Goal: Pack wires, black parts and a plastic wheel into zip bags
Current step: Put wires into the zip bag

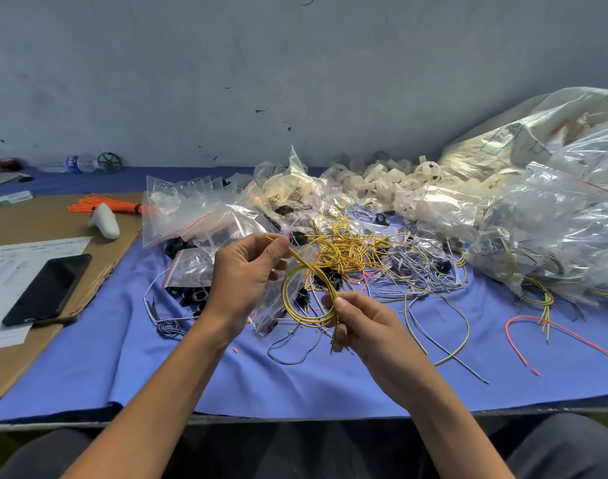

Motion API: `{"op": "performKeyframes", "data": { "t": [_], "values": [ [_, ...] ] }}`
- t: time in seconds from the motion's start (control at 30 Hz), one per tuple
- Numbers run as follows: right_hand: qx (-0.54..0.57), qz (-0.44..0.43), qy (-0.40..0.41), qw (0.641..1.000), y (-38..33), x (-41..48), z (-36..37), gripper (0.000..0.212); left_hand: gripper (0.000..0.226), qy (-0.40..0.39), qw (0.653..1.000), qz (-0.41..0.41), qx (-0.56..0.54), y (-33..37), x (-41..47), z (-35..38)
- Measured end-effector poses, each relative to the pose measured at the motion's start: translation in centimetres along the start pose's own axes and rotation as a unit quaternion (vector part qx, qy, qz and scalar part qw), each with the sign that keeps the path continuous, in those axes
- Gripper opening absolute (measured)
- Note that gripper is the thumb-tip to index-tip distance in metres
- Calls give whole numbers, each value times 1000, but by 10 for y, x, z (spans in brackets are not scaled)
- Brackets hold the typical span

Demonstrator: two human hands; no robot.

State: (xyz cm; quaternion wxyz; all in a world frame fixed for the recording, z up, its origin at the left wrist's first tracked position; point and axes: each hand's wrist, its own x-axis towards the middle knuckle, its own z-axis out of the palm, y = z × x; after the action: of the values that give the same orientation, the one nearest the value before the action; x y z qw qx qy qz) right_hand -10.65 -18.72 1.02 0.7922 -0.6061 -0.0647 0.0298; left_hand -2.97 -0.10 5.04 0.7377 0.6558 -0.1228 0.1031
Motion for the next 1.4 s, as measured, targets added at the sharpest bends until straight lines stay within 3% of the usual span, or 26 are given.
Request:
{"op": "performKeyframes", "data": {
  "t": [0.2,0.3,0.4,0.53,0.63,0.83,1.13,1.27,1.4],
  "values": [
    [-66,1,14,998,7,-5,-6,19,22,-10,999,-7,34,-10,-4,-7],
    [-86,4,46,995,8,-12,-18,18,36,21,991,18,129,-22,-16,-17],
    [-111,34,94,989,11,-19,-35,15,24,79,933,106,335,-45,-35,-28],
    [-136,69,118,981,14,-22,-41,18,56,17,847,114,518,-70,-49,-22],
    [-159,64,114,979,14,-22,-36,20,57,26,831,111,544,-69,-40,-18],
    [-168,49,97,980,7,-15,-24,20,21,27,830,134,540,-57,-29,-17],
    [-140,46,67,987,-2,-4,-1,18,24,-76,778,164,602,-45,-48,-15],
    [-137,37,56,988,-9,-8,-5,17,32,-72,809,109,573,-42,-43,-20],
    [-130,31,64,989,-13,-8,-9,17,37,-91,822,113,551,-38,-44,-20]
  ]
}}
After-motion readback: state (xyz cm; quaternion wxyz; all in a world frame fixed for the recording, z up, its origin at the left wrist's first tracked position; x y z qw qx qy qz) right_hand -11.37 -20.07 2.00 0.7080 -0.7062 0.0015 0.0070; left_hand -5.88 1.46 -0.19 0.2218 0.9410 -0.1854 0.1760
